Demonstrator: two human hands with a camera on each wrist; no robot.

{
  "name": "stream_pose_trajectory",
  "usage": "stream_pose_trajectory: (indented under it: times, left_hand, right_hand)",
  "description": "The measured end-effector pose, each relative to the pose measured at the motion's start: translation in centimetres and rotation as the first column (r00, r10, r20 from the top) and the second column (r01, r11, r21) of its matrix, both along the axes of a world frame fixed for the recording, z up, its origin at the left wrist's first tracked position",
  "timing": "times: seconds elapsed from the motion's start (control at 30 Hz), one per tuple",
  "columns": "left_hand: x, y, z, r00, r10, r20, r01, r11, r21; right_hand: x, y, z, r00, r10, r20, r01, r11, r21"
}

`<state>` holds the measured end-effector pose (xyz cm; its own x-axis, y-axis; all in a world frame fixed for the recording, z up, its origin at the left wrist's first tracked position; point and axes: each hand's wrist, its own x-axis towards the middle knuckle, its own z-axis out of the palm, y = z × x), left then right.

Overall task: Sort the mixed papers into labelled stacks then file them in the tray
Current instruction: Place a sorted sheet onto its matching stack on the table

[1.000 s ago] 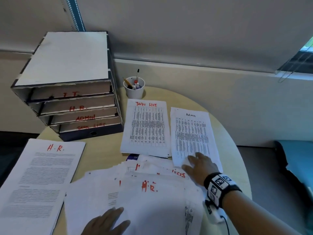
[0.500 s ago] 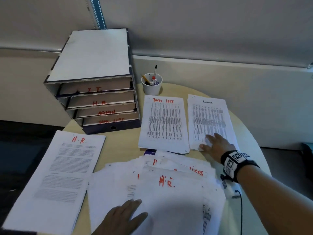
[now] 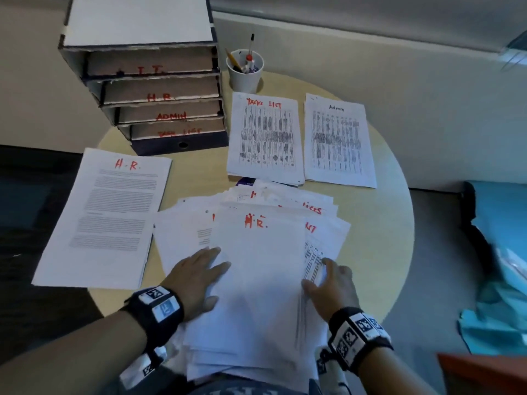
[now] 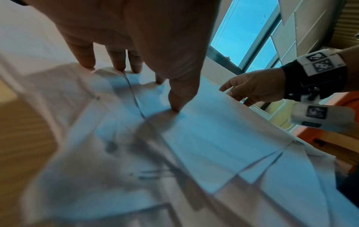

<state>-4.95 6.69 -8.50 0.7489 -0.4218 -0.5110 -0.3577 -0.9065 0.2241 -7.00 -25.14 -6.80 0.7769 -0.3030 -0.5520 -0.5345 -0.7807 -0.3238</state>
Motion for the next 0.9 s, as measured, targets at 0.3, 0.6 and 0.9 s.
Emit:
stream_pose_trajectory:
  times: [0.3,0.6,0.9]
  left_hand:
    - [0.7,2.0,0.3,0.810,0.584,0.060,-0.577,0.810,-0.101]
    - [2.1,0.0,0.4,0.688,0.723,-0.057,-0.726,0.685,-0.070]
    - [1.4,1.2,1.7,0.683,0.695,-0.223,-0.703,0.544,-0.459]
  right_hand:
    - [1.4,3.7,0.6,1.000,-0.014,0.015,0.013,0.999,0.036]
    - [0.9,6.0,1.5,0.993,0.055,0.100,-0.051,0.998,-0.045]
    - [1.4,6.0,0.9,0.987,-0.133,0.094,0.113,0.976,0.188]
